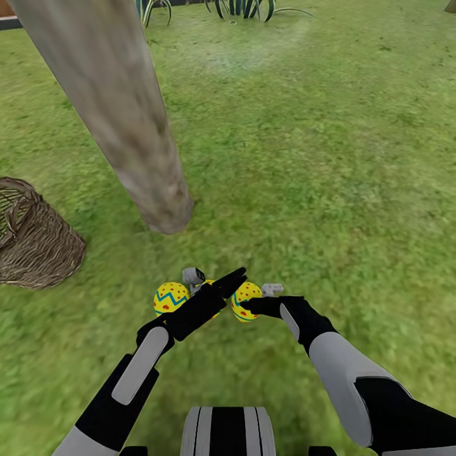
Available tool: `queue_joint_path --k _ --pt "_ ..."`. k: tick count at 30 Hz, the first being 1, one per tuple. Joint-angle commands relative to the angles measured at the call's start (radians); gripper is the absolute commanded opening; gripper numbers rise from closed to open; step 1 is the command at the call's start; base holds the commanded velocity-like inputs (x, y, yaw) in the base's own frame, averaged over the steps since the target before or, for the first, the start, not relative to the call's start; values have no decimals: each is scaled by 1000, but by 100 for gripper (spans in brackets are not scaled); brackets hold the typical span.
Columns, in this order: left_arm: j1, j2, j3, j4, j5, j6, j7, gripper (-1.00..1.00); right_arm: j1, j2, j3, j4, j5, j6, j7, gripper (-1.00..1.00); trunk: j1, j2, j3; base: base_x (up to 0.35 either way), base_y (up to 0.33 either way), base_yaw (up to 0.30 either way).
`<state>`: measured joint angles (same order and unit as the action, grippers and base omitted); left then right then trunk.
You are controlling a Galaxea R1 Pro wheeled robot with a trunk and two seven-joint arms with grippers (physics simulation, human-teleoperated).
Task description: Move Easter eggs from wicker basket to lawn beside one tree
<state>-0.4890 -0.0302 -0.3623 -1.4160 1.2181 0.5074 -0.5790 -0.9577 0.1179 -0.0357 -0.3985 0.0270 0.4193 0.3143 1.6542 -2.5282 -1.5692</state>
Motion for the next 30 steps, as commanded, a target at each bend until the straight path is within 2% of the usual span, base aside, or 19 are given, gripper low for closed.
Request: queue_joint_path --k 1,18,24,27,30 --pt "0 0 0 1 9 8 1 100 1 1 -3 15 30 2 -32 100 0 0 -1 0 0 0" --pt "0 -2 0 2 8 9 8 100 1 2 -3 15 30 1 -32 100 -7 4 65 0 0 0" --pt "-1 -13 -7 3 7 11 12 100 1 -1 -3 15 29 5 -29 100 -7 4 65 0 0 0" --pt "-13 -33 -16 25 8 21 47 100 1 -1 -4 16 28 6 -28 100 -8 4 73 0 0 0" --pt "-67 -35 -19 31 10 31 127 100 2 -2 -2 17 29 7 -27 100 -10 5 84 0 0 0"
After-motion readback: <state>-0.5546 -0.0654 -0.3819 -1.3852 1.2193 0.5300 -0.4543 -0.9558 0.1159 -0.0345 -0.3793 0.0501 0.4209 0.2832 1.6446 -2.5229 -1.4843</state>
